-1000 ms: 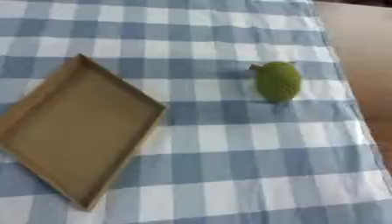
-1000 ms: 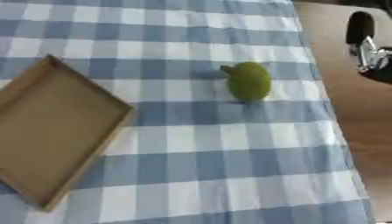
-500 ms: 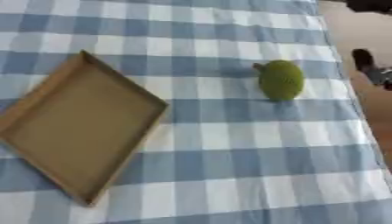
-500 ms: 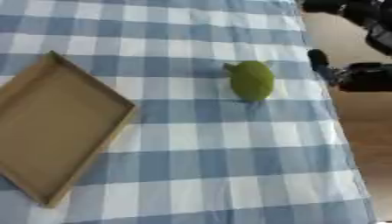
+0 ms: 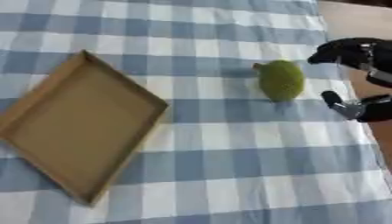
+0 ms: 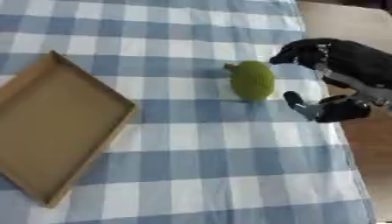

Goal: Pick up objects on the table and place them in the box.

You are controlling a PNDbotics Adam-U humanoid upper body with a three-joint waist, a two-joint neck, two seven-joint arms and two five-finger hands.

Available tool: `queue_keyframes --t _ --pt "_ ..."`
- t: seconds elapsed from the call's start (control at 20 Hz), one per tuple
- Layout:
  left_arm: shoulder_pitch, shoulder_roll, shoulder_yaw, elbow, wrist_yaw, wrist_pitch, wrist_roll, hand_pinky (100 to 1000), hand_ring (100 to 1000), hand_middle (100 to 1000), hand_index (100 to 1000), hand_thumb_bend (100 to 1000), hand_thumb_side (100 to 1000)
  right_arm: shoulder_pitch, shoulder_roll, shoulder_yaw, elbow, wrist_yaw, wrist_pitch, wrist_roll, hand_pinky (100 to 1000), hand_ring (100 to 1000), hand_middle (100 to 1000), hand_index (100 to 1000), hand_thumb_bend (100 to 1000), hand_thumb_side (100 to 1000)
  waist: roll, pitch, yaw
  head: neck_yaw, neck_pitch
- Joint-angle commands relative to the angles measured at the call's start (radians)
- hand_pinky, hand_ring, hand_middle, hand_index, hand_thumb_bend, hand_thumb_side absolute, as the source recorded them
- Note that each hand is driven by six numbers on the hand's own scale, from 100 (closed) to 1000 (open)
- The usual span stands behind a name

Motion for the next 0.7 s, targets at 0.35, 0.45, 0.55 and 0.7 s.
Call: queue_keyframes --t 0.35,0.45,0.55,0.7 --pt "-0.009 0.025 -0.003 -0.015 0.005 0.0 -0.011 743 725 757 713 498 468 -0.06 -0.063 0.019 0.057 -0.026 0.0 0.012 875 919 800 932 100 343 0.002 -0.028 0.006 -0.016 0.009" --pt "-0.009 0.025 -0.004 -0.015 0.006 0.001 -0.013 743 725 757 713 498 468 -0.076 -0.068 0.032 0.08 -0.046 0.004 0.021 877 920 791 939 100 380 0.001 -0.029 0.009 -0.021 0.011" --pt "-0.011 0.025 -0.005 -0.015 0.007 0.001 -0.014 743 725 757 713 498 467 -0.095 -0.074 0.044 0.108 -0.068 0.007 0.04 879 923 788 948 100 444 0.0 -0.031 0.013 -0.026 0.012" --pt "-0.011 0.025 -0.007 -0.015 0.009 0.002 -0.017 743 725 758 713 498 468 -0.122 -0.082 0.056 0.15 -0.091 0.006 0.074 883 929 787 956 100 538 -0.001 -0.034 0.015 -0.031 0.014"
